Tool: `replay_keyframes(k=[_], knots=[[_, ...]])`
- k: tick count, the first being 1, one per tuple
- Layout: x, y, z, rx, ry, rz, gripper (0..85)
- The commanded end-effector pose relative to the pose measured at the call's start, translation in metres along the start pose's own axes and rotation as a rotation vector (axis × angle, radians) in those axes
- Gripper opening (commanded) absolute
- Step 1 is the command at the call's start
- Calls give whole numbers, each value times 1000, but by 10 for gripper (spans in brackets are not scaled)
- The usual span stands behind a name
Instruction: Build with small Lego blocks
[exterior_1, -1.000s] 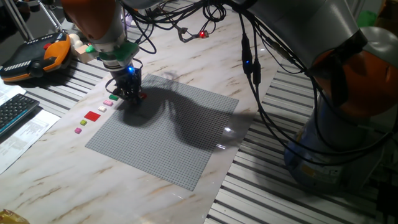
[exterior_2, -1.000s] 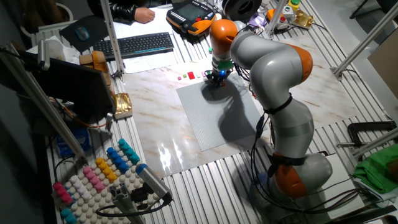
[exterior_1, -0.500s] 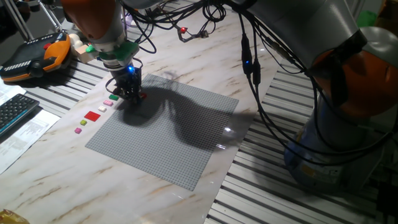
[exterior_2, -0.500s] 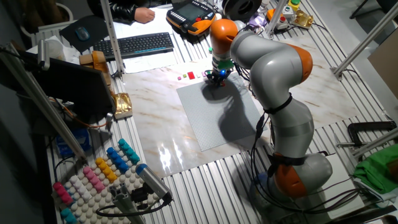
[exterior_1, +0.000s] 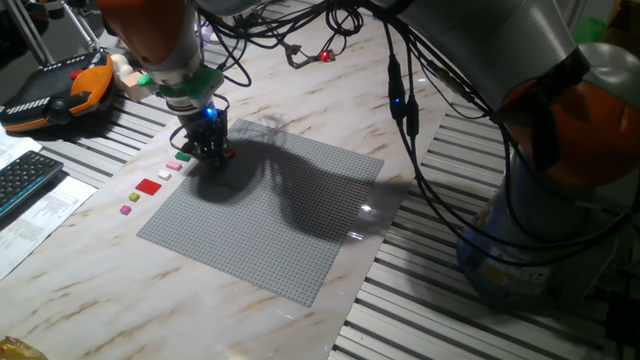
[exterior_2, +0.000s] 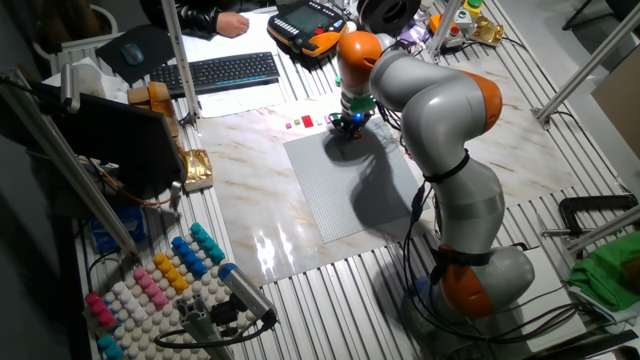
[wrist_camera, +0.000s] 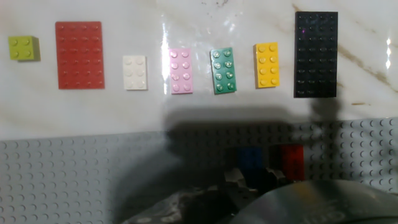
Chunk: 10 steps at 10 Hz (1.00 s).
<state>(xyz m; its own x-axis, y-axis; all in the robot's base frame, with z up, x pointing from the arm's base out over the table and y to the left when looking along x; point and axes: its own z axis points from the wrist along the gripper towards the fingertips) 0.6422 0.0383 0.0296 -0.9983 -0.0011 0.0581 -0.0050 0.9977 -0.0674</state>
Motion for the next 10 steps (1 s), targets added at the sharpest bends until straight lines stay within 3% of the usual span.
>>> replay_keyframes(k=[1, 10], knots=[[0, 0, 0, 0, 1, -2, 223], [-2, -1, -3, 1, 7, -3, 240]])
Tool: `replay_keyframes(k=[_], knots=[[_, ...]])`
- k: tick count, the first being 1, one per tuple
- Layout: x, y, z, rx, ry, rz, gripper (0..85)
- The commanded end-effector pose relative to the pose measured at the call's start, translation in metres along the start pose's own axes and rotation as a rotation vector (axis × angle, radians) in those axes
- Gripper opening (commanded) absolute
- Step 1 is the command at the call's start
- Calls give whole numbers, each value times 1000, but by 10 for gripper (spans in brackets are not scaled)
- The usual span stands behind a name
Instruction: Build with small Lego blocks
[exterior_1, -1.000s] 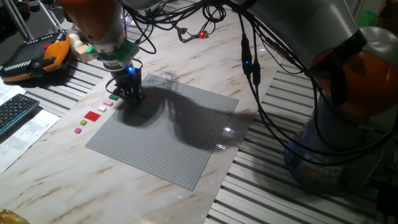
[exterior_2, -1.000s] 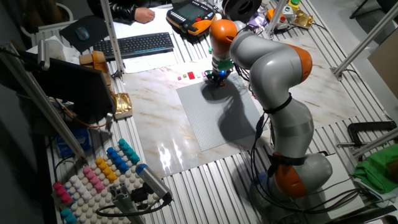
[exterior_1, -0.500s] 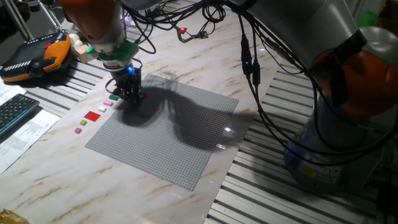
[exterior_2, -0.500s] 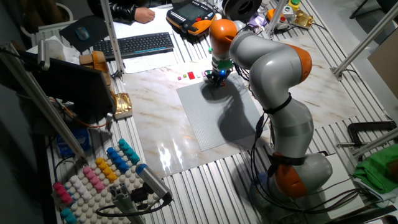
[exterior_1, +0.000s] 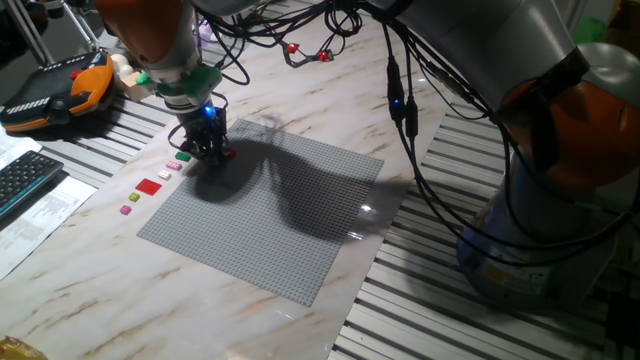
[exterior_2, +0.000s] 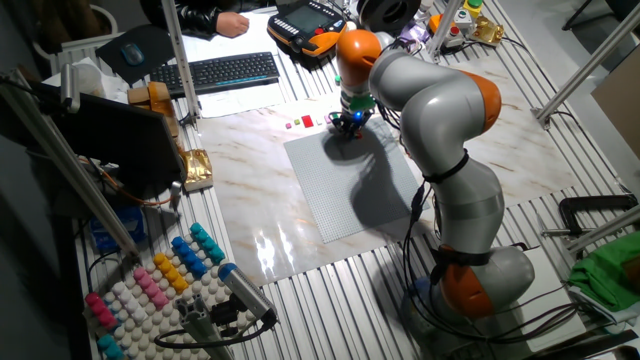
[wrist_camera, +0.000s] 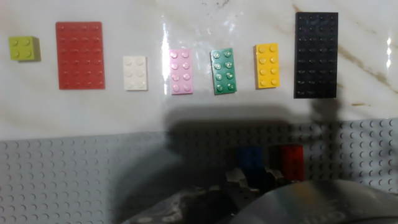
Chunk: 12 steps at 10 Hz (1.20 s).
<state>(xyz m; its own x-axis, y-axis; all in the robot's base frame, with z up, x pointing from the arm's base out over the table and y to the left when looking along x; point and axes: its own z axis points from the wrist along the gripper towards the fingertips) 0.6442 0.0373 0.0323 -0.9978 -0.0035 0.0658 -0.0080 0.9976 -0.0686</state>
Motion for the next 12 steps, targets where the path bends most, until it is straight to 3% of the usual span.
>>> replay_keyframes(k=[1, 12], knots=[[0, 0, 0, 0, 0, 1, 240], [1, 0, 0, 2, 5, 14, 323]])
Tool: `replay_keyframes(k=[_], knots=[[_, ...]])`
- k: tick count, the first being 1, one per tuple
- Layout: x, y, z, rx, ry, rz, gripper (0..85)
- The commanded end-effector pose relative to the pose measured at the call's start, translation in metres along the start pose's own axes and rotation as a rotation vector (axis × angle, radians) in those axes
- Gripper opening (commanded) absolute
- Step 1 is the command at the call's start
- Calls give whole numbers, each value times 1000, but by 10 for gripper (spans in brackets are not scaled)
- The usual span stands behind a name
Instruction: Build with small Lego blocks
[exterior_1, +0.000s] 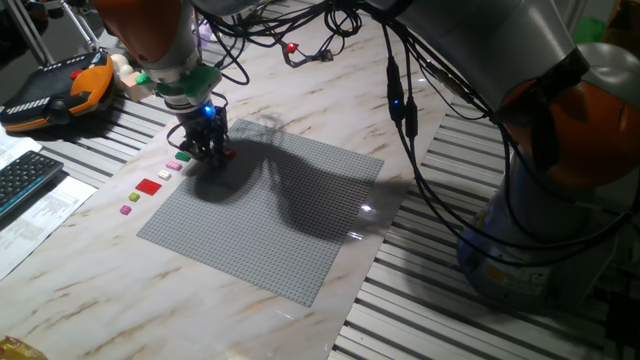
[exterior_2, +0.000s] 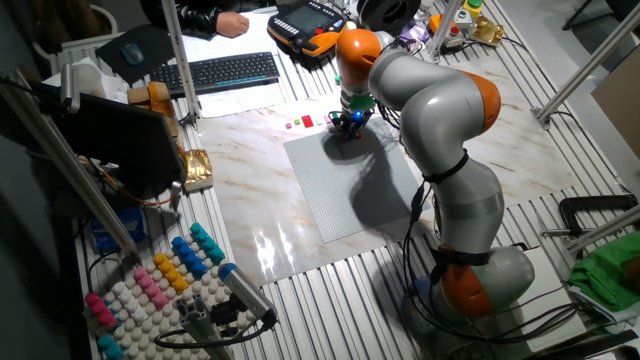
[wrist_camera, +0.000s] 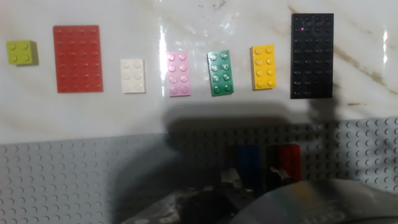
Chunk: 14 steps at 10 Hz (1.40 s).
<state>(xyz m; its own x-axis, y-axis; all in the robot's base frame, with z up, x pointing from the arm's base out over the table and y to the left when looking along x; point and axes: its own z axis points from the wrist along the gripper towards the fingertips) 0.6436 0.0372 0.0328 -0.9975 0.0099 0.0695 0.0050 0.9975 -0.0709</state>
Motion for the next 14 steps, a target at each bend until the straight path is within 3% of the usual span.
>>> replay_keyframes(k=[1, 14], knots=[[0, 0, 0, 0, 0, -2, 323], [1, -2, 0, -5, 8, -24, 260]])
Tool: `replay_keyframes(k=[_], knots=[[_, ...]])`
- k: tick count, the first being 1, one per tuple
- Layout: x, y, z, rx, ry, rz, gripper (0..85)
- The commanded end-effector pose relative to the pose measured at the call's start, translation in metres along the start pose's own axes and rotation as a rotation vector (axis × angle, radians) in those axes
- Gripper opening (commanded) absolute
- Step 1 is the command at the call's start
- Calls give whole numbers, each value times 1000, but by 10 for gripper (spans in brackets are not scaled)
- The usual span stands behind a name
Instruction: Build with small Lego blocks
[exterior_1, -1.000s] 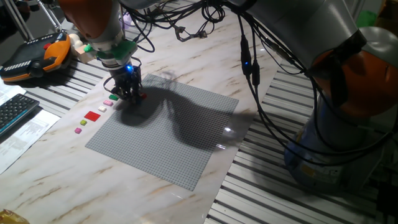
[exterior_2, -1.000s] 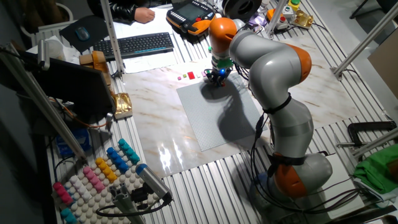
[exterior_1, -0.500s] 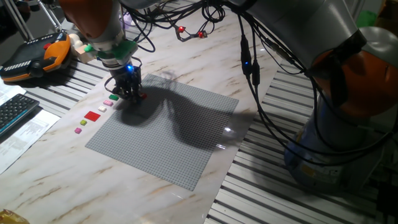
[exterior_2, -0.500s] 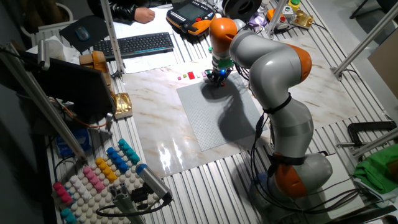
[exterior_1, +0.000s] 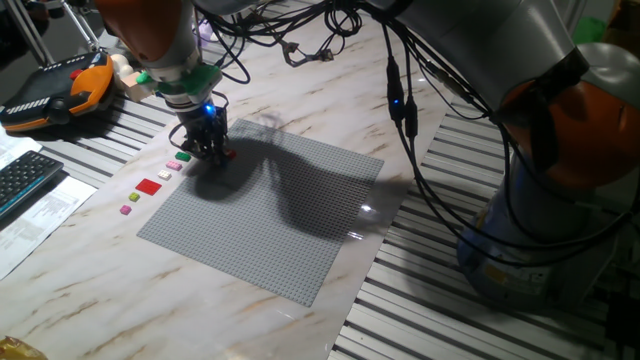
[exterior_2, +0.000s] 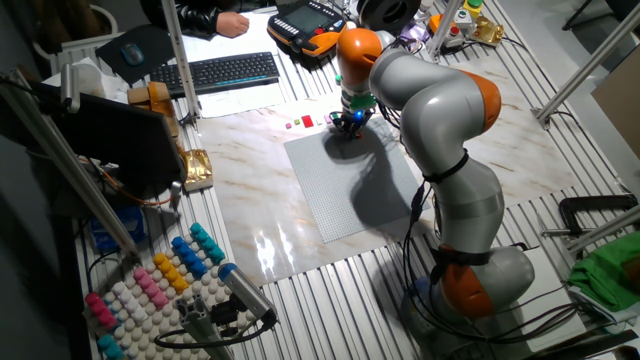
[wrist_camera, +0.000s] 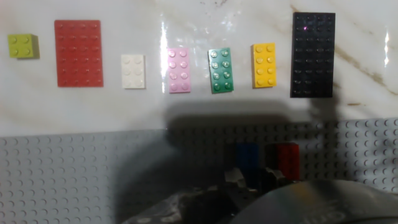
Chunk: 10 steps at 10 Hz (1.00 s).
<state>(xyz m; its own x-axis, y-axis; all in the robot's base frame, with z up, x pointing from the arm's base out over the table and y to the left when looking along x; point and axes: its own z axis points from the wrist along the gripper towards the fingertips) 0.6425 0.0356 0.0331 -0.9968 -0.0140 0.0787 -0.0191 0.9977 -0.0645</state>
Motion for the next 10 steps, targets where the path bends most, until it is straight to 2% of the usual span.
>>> replay_keyframes(k=[1, 10], knots=[[0, 0, 0, 0, 3, -4, 260], [2, 3, -5, -2, 21, -12, 250]])
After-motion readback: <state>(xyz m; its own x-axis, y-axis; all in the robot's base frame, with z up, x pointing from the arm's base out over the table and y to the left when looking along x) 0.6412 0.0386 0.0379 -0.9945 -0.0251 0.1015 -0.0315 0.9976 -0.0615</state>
